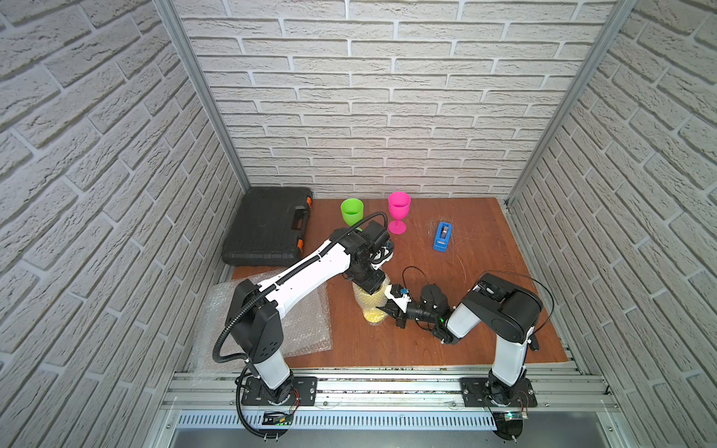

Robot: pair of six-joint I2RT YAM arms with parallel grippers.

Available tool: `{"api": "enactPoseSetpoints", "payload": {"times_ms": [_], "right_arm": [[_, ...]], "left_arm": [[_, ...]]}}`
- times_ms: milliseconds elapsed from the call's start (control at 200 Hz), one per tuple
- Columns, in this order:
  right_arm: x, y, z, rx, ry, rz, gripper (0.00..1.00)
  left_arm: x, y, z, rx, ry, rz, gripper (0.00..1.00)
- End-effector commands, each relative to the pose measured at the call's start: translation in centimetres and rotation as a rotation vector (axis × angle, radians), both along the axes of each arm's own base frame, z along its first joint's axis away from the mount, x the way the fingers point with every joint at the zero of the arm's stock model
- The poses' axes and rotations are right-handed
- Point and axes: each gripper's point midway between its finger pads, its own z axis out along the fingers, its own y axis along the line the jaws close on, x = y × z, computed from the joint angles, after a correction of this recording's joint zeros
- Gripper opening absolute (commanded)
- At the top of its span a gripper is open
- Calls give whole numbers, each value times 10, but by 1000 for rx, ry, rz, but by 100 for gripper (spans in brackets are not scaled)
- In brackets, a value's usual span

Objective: Wrap wine glasses in bubble wrap
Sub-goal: Wrap the wine glass in bubble wrap.

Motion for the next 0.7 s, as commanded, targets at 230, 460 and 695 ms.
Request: {"api": "enactPoseSetpoints", "payload": {"times_ms": [230, 460, 695], "right_arm": [[6, 0, 12, -6, -33, -8, 3], [5, -2, 12, -18, -32, -6, 3], [6, -2, 9, -24, -28, -14, 3]], "left_arm": [[23, -11, 47, -102, -72, 51, 63], [21, -9, 16, -62, -23, 55, 43], [3, -15, -37, -107, 120, 56, 4]]}}
